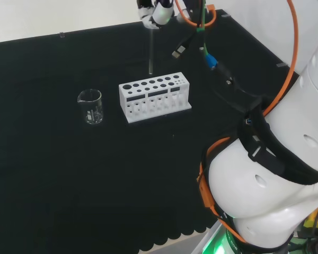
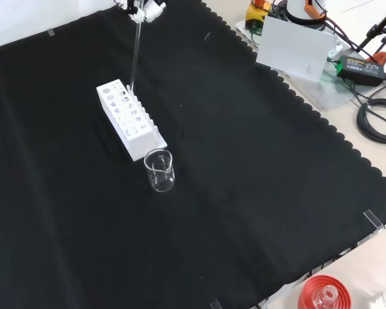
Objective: Stir in the beaker to the left of the white test tube rack with the glass rod.
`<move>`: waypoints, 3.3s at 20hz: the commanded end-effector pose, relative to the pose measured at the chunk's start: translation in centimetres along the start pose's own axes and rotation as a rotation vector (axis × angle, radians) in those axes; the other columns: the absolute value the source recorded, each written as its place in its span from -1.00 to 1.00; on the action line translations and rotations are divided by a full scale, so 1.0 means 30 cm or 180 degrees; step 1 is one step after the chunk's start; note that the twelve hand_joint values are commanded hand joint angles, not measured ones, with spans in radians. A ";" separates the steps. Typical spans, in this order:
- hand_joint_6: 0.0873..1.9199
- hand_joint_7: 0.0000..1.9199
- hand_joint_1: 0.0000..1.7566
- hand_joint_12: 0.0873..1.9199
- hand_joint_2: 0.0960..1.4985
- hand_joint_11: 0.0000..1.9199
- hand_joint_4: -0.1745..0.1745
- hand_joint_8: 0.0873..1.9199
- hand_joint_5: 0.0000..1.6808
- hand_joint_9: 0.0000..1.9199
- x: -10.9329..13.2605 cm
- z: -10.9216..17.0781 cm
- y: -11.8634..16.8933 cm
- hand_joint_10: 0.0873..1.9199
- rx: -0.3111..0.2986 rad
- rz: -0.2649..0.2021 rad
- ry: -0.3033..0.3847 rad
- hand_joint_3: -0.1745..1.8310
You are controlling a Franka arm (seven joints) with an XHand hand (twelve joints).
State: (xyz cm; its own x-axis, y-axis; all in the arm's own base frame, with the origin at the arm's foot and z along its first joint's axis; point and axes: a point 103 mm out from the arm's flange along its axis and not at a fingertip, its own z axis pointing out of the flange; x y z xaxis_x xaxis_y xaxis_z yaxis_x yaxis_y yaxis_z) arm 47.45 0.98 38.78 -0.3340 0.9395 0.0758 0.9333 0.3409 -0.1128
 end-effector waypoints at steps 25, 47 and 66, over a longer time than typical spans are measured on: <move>-0.16 0.36 0.51 -0.29 -0.33 0.67 -1.00 -0.06 0.32 0.75 0.257 -0.086 0.076 -0.46 -0.0150 -0.0578 0.0006 0.06; -0.17 0.36 0.51 -0.29 -0.32 0.67 -1.00 -0.06 0.32 0.75 0.421 0.010 0.198 -0.47 0.0020 -0.0934 0.0032 0.06; -0.17 0.36 0.51 -0.29 -0.32 0.67 -1.00 -0.06 0.32 0.75 0.433 0.125 0.365 -0.48 0.0248 -0.1017 0.0018 0.05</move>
State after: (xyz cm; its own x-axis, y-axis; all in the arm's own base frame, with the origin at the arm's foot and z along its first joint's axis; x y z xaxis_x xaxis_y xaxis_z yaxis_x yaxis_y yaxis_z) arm 50.98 16.27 36.49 -0.6056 0.7854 0.1279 0.7757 0.6185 -0.1254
